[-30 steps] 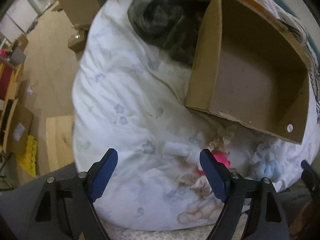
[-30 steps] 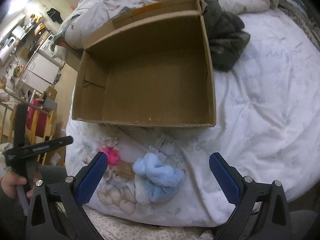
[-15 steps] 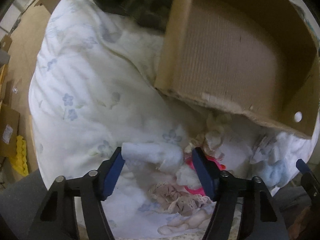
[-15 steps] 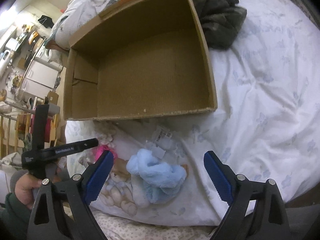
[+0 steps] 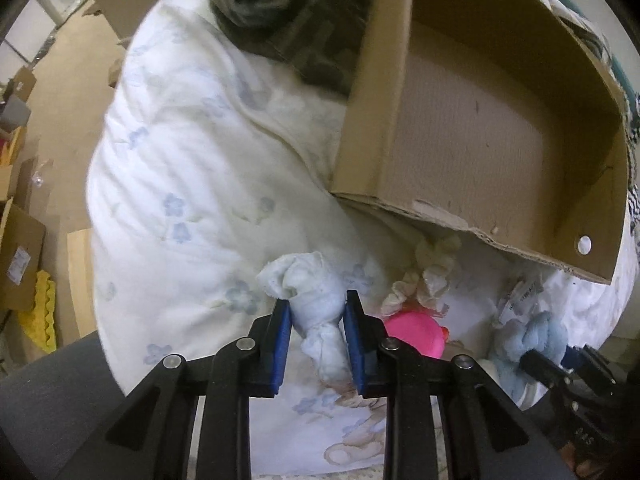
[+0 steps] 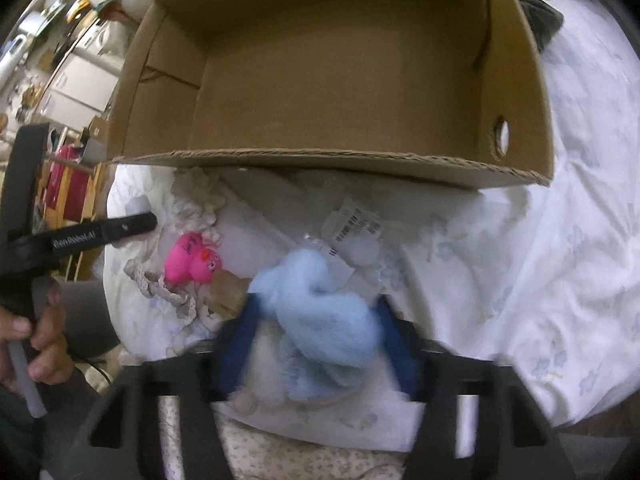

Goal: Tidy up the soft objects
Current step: 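Grasp the white sock with the left tool while the right tool grasps the light-blue plush, then carry the white sock and blue plush into the box and open both tools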

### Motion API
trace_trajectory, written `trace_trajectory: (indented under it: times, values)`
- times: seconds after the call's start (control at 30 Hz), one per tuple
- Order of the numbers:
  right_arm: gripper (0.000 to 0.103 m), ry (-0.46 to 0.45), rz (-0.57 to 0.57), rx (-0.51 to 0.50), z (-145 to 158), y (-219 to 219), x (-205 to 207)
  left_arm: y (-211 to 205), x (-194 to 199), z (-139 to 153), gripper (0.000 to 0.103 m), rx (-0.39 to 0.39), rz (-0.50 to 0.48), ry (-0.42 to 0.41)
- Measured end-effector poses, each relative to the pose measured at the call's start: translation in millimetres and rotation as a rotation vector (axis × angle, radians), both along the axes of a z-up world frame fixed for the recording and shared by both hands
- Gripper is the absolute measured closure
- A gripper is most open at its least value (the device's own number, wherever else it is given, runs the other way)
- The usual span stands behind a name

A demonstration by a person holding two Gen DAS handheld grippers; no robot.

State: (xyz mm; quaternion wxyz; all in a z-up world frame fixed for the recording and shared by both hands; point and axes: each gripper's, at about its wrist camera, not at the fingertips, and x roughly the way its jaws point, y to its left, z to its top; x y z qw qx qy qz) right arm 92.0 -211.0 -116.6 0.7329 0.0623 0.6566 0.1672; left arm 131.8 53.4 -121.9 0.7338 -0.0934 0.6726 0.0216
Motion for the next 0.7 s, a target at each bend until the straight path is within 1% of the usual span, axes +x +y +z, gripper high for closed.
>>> trace_trajectory:
  times: [0.03, 0.13, 0.33, 0.4, 0.5, 0.57, 0.6, 0.7]
  values:
    - [0.071, -0.004, 0.002, 0.007, 1, 0, 0, 2, -1, 5, 0.08, 0.01, 0.004, -0.007]
    - [0.081, -0.042, 0.002, 0.039, 13, -3, -5, 5, -4, 10, 0.08, 0.016, 0.01, -0.017]
    - [0.082, -0.188, -0.009, 0.2, 55, -19, -16, 9, -16, 25, 0.08, 0.027, 0.03, -0.062]
    - [0.082, -0.226, -0.02, 0.238, 66, -25, -20, 13, -18, 31, 0.08, 0.036, 0.036, -0.082]
    - [0.082, -0.243, -0.034, 0.26, 72, -28, -20, 15, -26, 43, 0.08, 0.046, 0.039, -0.105]
    - [0.082, -0.243, -0.04, 0.259, 70, -28, -18, 3, -30, 47, 0.08, 0.051, 0.041, -0.114]
    - [0.082, -0.245, -0.043, 0.258, 71, -29, -17, 4, -32, 50, 0.08, 0.052, 0.044, -0.119]
    - [0.082, -0.252, -0.046, 0.266, 72, -28, -18, 4, -30, 51, 0.08, 0.055, 0.05, -0.131]
